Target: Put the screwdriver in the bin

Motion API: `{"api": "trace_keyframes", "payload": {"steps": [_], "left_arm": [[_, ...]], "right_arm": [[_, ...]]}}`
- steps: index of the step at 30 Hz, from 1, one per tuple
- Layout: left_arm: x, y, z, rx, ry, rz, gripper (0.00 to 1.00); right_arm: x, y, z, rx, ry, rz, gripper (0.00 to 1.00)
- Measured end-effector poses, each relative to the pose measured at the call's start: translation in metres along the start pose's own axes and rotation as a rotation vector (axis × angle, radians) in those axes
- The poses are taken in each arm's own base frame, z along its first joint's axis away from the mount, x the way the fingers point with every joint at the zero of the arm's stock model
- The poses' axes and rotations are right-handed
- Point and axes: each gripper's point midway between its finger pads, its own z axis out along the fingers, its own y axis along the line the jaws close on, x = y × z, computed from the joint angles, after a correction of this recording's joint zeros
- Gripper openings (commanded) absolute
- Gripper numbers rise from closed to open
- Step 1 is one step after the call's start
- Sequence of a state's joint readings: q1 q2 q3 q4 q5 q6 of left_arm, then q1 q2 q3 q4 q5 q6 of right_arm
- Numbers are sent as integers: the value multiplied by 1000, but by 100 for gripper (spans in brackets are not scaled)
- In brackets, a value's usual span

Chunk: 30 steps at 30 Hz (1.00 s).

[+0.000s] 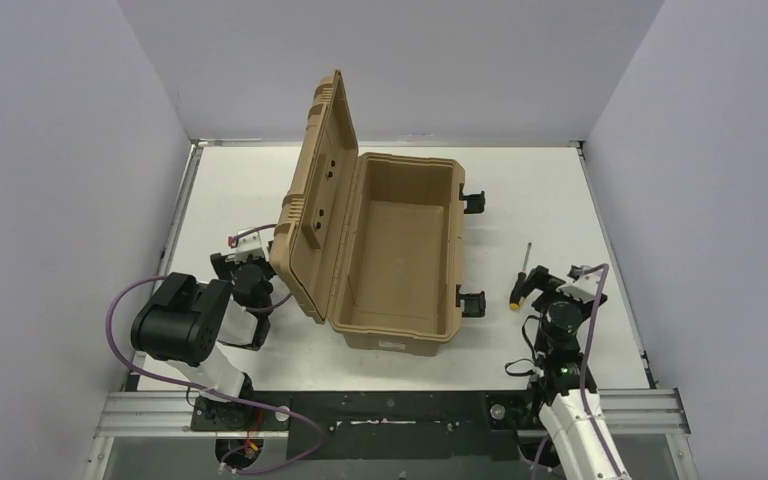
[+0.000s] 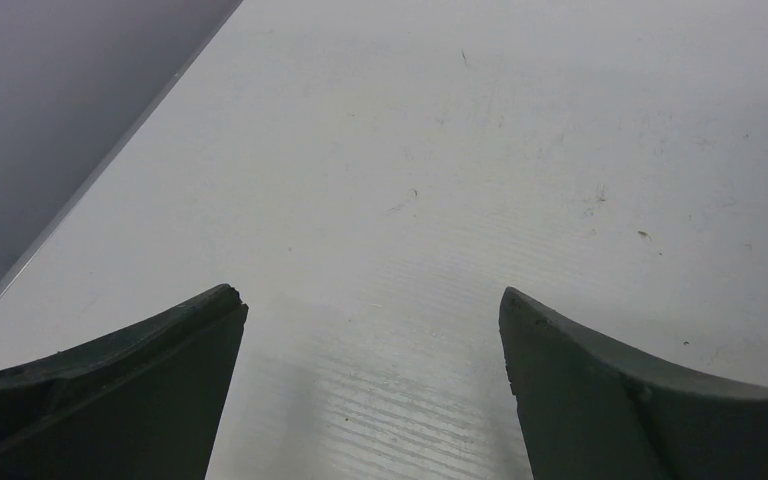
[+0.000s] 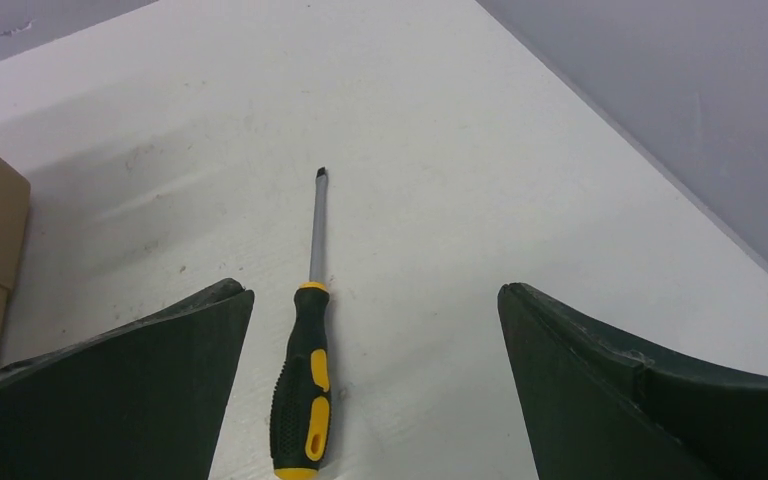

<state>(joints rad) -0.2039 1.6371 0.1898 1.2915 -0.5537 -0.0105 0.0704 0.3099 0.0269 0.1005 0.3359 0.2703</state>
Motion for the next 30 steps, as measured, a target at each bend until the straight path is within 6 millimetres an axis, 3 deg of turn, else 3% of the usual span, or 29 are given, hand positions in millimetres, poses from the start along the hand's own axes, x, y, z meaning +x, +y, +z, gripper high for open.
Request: {"api": "trace_keyframes", "payload": {"steps": [3, 7, 10, 12, 14, 16, 19, 22, 27, 28, 30], "left_arm": [[0, 1, 0, -4, 0, 0, 97], [-3, 1, 0, -10, -12, 0, 97], [-6, 1, 0, -12, -22, 5, 97], [-7, 1, 0, -13, -26, 5, 97], [-7, 1, 0, -13, -29, 5, 97], [-7, 0, 0, -11, -29, 5, 97], [-7, 0, 0, -12, -29, 5, 97], [-7, 0, 0, -13, -29, 5, 97], [-7, 0, 0, -13, -29, 5, 97], [-7, 0, 0, -13, -29, 5, 97], [-7, 0, 0, -13, -29, 5, 97]], "right_arm": [[-16, 1, 1, 30, 21, 28, 100], [-66, 13, 9, 65, 71, 35, 100], [-101, 37, 28, 43, 151, 7, 100], [-106, 52, 46, 35, 240, -22, 100], [-93, 60, 61, 46, 343, -55, 100], [-60, 62, 73, 72, 493, -104, 100], [-11, 54, 69, 100, 684, -153, 97], [23, 42, 61, 126, 830, -150, 92], [62, 39, 51, 117, 969, -121, 80], [71, 38, 46, 112, 1000, -119, 75], [87, 35, 35, 110, 1053, -118, 57]]}}
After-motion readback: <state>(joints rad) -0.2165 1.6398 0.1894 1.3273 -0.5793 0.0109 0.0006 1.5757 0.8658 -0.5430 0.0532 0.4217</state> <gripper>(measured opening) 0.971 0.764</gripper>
